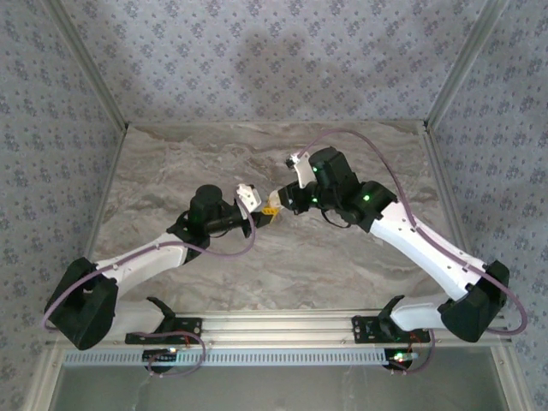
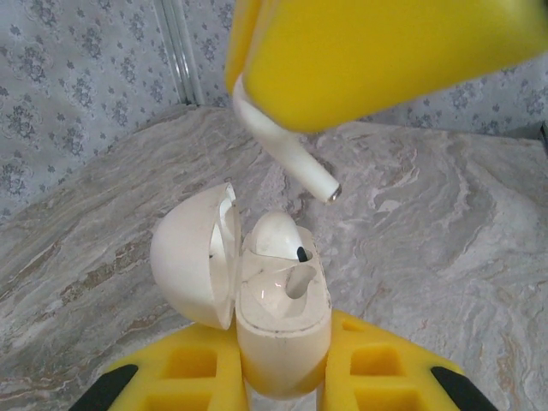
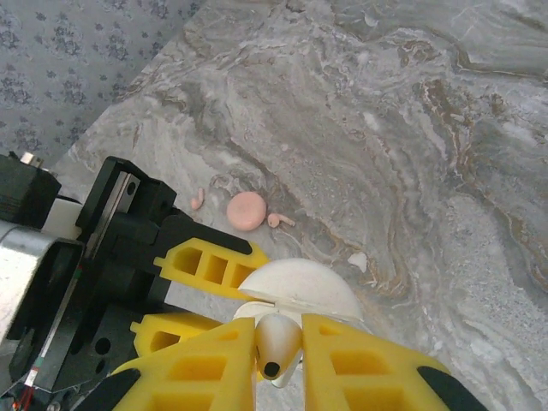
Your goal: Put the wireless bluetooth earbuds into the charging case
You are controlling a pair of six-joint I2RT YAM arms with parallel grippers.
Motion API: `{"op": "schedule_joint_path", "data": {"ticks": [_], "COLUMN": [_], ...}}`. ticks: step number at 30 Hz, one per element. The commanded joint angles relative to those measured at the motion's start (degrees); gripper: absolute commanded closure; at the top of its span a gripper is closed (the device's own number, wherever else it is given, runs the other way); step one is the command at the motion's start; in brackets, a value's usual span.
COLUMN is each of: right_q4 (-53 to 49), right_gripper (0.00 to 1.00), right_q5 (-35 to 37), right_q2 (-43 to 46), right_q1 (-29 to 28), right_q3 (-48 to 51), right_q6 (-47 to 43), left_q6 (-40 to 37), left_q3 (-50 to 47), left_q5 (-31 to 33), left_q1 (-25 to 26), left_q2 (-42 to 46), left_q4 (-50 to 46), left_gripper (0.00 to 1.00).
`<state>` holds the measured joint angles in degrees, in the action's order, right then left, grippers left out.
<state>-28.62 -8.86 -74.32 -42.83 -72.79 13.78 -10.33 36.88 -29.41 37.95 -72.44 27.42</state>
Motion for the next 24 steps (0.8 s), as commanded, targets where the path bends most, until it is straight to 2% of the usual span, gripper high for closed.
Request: {"op": "schedule_joint_path", "data": {"ticks": [1, 8, 24], "right_q4": [5.2, 7.4, 9.6], "right_gripper": [0.81, 0.81, 0.81], "right_q5": [4.3, 6.1, 7.5], "right_q2": [1.8, 2.3, 2.5], "right_q1": [-1.1, -1.8, -2.0], "right_q3": [2.2, 3.5, 3.9], "right_q6": [1.2, 1.2, 0.8], "left_q6": [4.2, 9.4, 11.3], "left_q3": [1.1, 0.5, 1.0], "left_q5": [-2.0, -2.5, -1.8], "left_q1": [0.1, 0.1, 0.2], "left_q2": [-0.7, -2.2, -2.3], "left_q4": [5.3, 11.1, 12.2], "left_gripper": [0.87, 0.86, 0.86]}}
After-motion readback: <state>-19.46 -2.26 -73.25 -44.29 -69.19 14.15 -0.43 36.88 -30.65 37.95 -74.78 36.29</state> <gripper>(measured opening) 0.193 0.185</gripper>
